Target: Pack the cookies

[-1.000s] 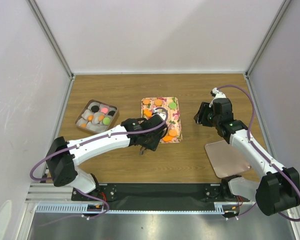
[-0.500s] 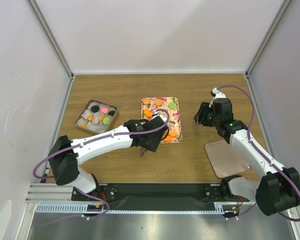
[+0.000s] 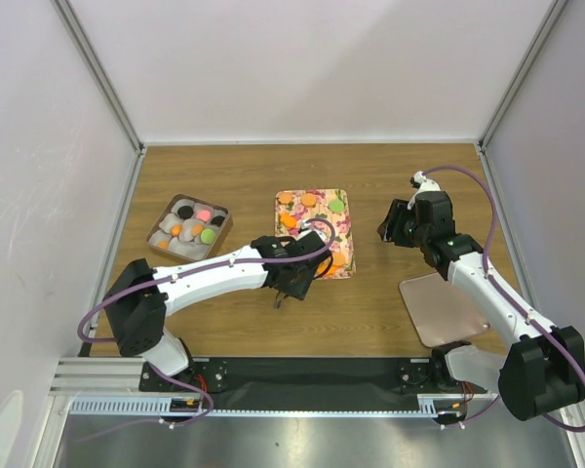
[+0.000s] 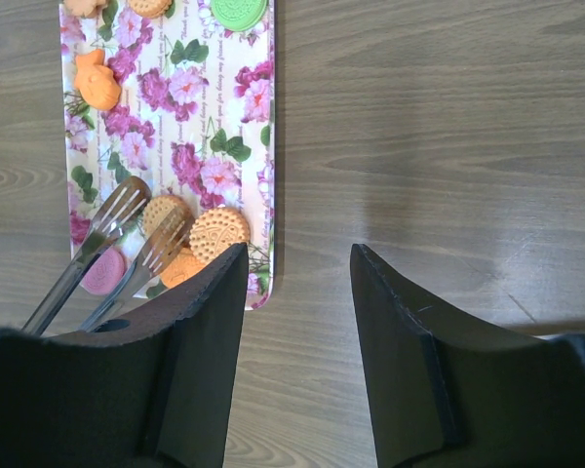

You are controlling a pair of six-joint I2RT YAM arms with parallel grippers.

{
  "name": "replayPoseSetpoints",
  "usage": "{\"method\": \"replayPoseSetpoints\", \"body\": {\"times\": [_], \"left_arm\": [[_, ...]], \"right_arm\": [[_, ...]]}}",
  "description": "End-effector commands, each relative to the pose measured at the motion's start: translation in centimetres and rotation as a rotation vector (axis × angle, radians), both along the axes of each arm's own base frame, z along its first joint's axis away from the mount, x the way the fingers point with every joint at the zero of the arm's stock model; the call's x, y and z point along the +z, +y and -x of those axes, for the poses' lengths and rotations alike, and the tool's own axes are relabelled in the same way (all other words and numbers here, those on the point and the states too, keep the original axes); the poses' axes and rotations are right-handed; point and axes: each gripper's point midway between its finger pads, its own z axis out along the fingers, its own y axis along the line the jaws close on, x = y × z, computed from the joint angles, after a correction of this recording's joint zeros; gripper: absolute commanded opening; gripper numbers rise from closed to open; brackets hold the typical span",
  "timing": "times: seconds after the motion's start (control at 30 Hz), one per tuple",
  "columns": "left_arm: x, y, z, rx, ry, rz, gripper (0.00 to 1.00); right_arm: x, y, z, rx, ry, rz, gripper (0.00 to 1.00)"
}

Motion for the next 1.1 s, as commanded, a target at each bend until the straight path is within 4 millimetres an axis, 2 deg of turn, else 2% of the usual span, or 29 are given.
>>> {"method": "replayPoseSetpoints", "body": {"times": [0.0, 0.37, 0.47, 0.67, 0.8, 1.0, 1.07], "left_arm": [[0.4, -0.7, -0.4, 0.014, -0.03, 0.028, 0.48], [0.9, 0.6, -0.6, 0.035, -0.05, -0.022, 0.42], [1.5, 0.7, -0.8, 0.036, -0.066, -0.022, 0.38], [3.2, 0.9, -1.5, 0.045, -0.102, -0.012, 0.37], [5.1, 1.3, -2.2, 0.067, -0.13, 0.027, 0.36], [7.0, 3.6, -3.4, 0.13, -0.158, 0.052, 0.36], [7.7, 4.9, -3.7, 0.165, -0.169, 0.052, 0.36]], "right_arm": [[1.7, 0.1, -0.5, 0.013, -0.048, -0.006, 0.52], [1.9, 0.2, -0.4, 0.016, -0.049, -0.011, 0.52], [1.8, 0.4, -0.4, 0.021, -0.049, -0.013, 0.52], [2.0, 0.3, -0.3, 0.022, -0.052, -0.014, 0.52], [2.0, 0.3, -0.4, 0.021, -0.052, -0.018, 0.52], [2.2, 0.8, -0.2, 0.04, -0.053, -0.033, 0.52], [2.2, 1.1, -0.1, 0.051, -0.052, -0.04, 0.51]]}}
